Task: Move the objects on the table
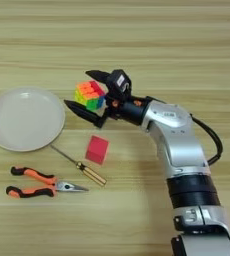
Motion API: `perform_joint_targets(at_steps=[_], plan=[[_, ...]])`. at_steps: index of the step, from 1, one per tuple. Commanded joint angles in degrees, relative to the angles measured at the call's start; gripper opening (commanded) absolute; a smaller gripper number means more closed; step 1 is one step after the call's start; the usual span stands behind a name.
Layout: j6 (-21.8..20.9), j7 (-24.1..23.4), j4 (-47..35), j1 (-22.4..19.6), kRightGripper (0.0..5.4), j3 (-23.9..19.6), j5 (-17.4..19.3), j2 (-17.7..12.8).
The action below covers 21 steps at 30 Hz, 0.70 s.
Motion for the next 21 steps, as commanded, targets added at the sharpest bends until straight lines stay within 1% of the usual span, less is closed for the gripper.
perform_joint_targets(at_steps=[1, 6, 16, 21], plan=[[-0.2, -3.1, -0.7, -4.8, 5.37, 0.2, -1.3, -0.3], [0.6, -4.7, 1.0, -5.2, 5.37, 1.1, -2.9, 0.5], [1.1, -6.2, 3.1, -6.0, 5.37, 1.4, -4.0, 1.3], [2.1, -7.4, 4.3, -6.2, 5.37, 1.9, -4.7, 2.1]])
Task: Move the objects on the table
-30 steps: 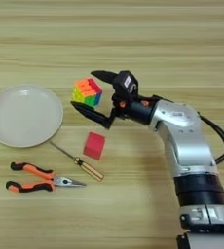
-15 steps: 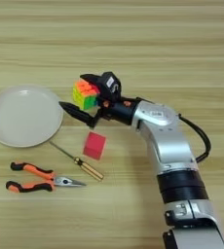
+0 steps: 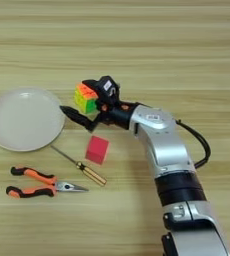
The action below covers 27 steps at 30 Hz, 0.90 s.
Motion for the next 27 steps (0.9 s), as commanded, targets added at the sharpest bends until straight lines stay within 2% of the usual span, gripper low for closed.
perform_joint_targets(at_steps=[1, 15, 27], plan=[[0.1, -2.8, -0.9, -4.7, 5.37, -0.4, -0.6, -0.1], [2.6, -6.3, 0.7, -5.5, 5.37, 0.1, -1.4, 2.5], [2.9, -8.0, 1.6, -5.0, 5.37, 2.2, -3.3, 4.5]])
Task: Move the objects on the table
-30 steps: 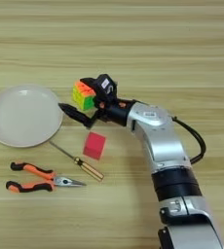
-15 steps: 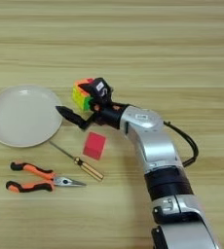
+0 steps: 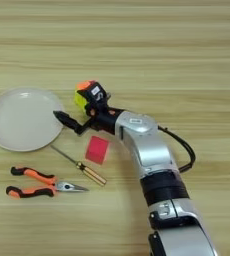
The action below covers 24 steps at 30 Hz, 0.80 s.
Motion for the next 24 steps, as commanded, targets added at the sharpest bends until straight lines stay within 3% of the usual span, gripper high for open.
perform_joint_targets(at_steps=[1, 24], plan=[[-1.1, -2.1, -1.7, -4.2, 5.37, 0.2, -1.0, 0.2], [-2.9, -3.4, 2.1, -6.8, 5.37, 4.9, -5.4, 4.8]])
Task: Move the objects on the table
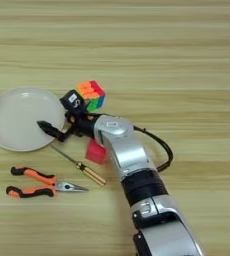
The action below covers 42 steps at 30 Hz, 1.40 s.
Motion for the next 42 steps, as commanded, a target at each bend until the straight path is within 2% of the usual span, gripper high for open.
perform_joint_targets(at_steps=[1, 16, 26, 35, 42], plan=[[-2.3, -1.1, -0.9, -5.4, 5.37, 0.0, -0.4, 0.4], [-4.3, -0.9, 6.8, -7.7, 5.37, 3.2, -4.0, 3.3], [-3.8, 0.5, 5.4, -6.8, 5.37, 5.4, -4.9, 3.8], [-2.4, 8.4, 0.9, -4.9, 5.37, 10.9, -6.2, 1.8], [-2.7, 12.4, -2.9, -3.1, 5.37, 13.4, -6.5, 0.1]])
